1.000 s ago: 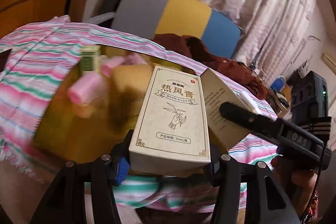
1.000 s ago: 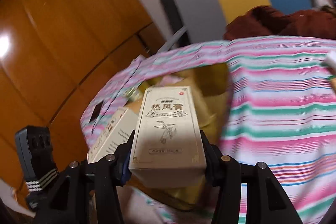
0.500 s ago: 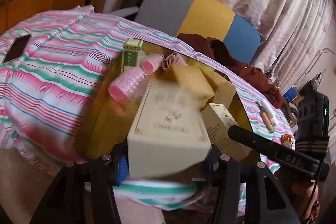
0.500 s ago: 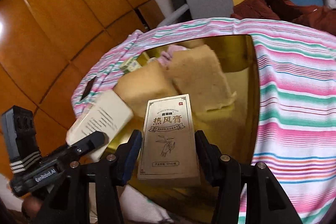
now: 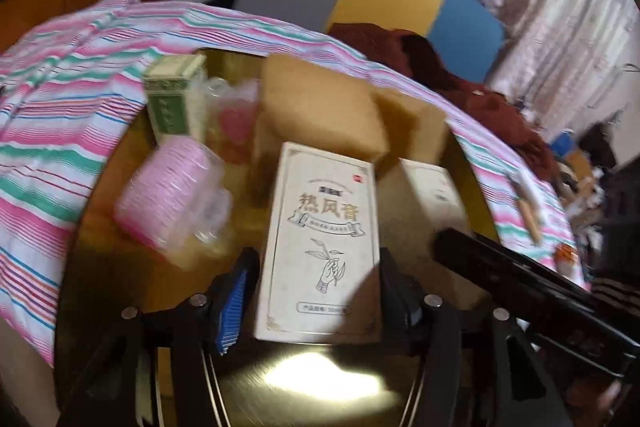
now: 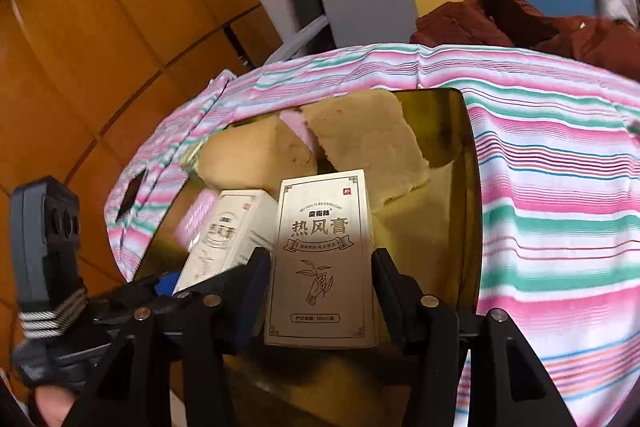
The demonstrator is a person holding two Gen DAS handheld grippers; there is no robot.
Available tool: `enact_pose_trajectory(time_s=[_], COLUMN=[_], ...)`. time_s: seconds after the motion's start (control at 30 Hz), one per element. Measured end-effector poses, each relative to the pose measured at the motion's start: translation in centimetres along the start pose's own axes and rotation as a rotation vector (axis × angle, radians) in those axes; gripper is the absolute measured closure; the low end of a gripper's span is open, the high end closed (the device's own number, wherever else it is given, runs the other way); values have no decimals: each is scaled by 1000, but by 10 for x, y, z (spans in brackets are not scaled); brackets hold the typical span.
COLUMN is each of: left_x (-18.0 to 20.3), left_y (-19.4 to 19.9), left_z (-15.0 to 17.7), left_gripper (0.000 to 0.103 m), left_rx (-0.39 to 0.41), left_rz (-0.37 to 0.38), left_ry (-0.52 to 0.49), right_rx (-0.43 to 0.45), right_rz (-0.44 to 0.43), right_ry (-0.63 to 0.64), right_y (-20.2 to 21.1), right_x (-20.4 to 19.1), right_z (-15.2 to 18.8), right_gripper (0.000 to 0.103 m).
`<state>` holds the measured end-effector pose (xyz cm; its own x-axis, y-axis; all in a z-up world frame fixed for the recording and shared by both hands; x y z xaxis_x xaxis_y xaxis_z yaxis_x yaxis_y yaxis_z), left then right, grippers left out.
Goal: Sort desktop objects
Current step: 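Carry both held cream boxes over the gold tray and lower them, then open both tools to release the cream boxes into the tray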
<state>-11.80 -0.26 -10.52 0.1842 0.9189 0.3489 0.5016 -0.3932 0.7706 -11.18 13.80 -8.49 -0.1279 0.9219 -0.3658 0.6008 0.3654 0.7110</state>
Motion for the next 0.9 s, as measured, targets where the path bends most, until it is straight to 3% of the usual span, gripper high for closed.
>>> enact_pose_trajectory(time_s=[0.17, 0.37, 0.5, 0.63, 0.77, 0.9], left_x=[-11, -4, -12, -20, -25, -39], left_y=[2, 38, 60, 50, 40, 47], left_z=[12, 30, 27, 21, 17, 14], left_gripper=[36, 36, 36, 37, 35, 39], left_rx=[-13, 80, 173, 160, 146, 186], left_rz=[50, 51, 2, -29, -27, -95], left_ry=[99, 62, 33, 28, 41, 67], right_rx=[24, 84, 92, 64, 19, -8], right_rz=[-72, -84, -31, -24, -70, -131], right_ry=[-28, -53, -40, -24, -3, 10], right_y=[9, 35, 43, 32, 14, -2], right_x=[0, 7, 12, 8, -9, -28], right_z=[-1, 6, 8, 6, 9, 8], right_gripper=[43, 42, 50, 53, 55, 55])
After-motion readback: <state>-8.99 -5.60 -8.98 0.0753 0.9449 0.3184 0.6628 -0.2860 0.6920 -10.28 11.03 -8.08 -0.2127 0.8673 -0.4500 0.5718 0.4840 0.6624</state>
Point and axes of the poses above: each gripper's, at about its wrist camera, not at the fingertips, and y roughly against the way its jaws point, x to its right, z to its underside, the point moved 6 cm from there along -y, roughly the way its jaws point, and after that the axes turned 1 degree about z, right-handed, at the moved point
